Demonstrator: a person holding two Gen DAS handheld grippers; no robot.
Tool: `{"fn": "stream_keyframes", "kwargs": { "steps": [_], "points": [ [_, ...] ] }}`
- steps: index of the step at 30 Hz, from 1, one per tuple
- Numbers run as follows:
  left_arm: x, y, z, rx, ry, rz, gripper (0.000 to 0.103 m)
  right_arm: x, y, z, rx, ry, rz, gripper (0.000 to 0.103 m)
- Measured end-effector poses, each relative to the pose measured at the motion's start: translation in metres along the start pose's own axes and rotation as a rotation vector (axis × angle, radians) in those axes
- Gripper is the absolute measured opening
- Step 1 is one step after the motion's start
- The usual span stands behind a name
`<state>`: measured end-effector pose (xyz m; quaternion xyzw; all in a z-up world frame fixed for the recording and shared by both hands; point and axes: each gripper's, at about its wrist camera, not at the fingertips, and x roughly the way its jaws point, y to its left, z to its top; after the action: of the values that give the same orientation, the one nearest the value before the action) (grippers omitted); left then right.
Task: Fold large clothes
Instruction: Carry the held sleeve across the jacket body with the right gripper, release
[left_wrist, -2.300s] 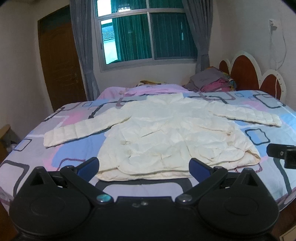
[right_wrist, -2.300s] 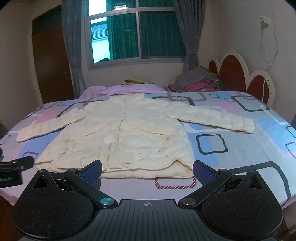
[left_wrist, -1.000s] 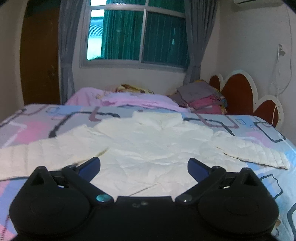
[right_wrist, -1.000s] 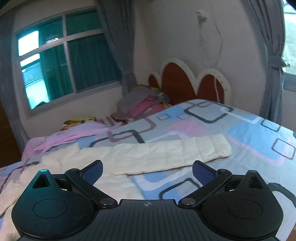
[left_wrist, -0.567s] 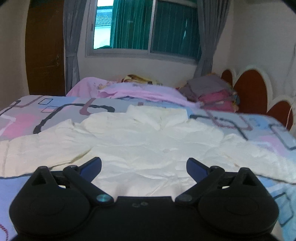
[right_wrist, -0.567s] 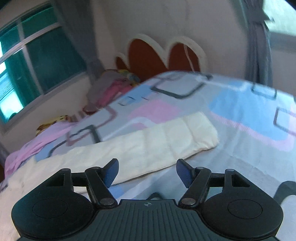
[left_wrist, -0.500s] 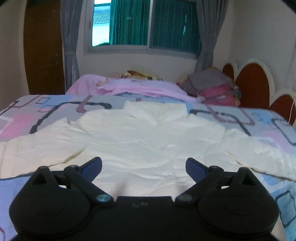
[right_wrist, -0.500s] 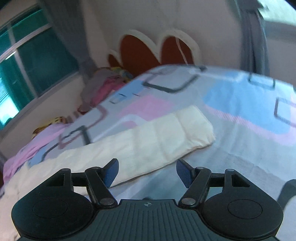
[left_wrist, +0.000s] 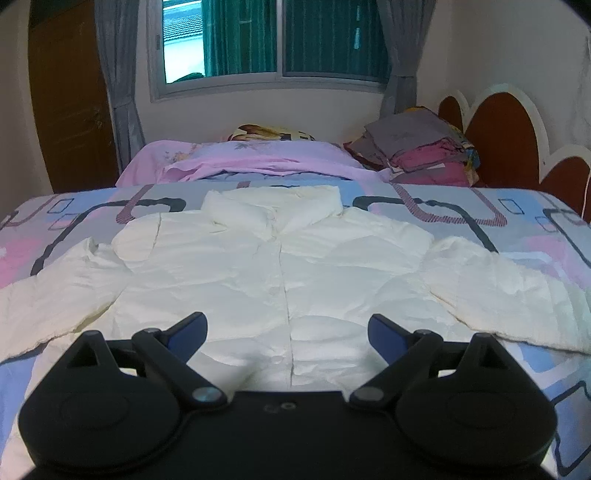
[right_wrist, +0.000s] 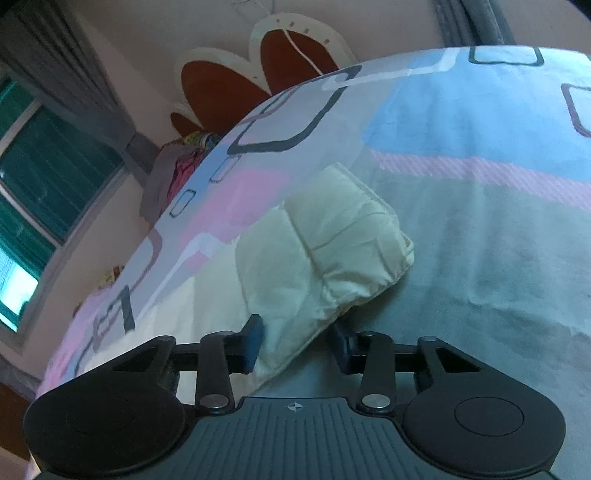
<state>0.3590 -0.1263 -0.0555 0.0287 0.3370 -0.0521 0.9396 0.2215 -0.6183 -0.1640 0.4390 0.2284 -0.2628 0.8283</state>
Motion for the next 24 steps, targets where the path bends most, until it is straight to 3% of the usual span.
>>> {"fn": "stream_keyframes", "kwargs": {
  "steps": [4,6,7,11,17,24],
  "points": [
    [0.002,0.01,0.001,-0.019,0.007,0.014,0.093,0.0,0.003,0.005,-0.03,-0.007,-0.02,0.04],
    [0.002,0.017,0.001,-0.026,0.011,0.016,0.093,0.004,0.016,0.005,-0.12,-0.013,-0.082,0.031],
    [0.003,0.021,0.0,-0.027,0.015,0.017,0.093,0.005,0.02,0.006,-0.142,-0.014,-0.101,0.019],
    [0.005,0.043,-0.003,-0.026,0.035,0.03,0.093,-0.001,0.046,0.007,-0.197,-0.041,-0.121,0.011],
    [0.007,0.093,-0.009,-0.129,0.028,0.008,0.092,-0.036,0.142,-0.025,-0.474,-0.104,0.017,0.009],
    [0.003,0.143,-0.011,-0.161,0.015,0.013,0.091,-0.05,0.259,-0.112,-0.703,-0.035,0.211,0.009]
  ]
}}
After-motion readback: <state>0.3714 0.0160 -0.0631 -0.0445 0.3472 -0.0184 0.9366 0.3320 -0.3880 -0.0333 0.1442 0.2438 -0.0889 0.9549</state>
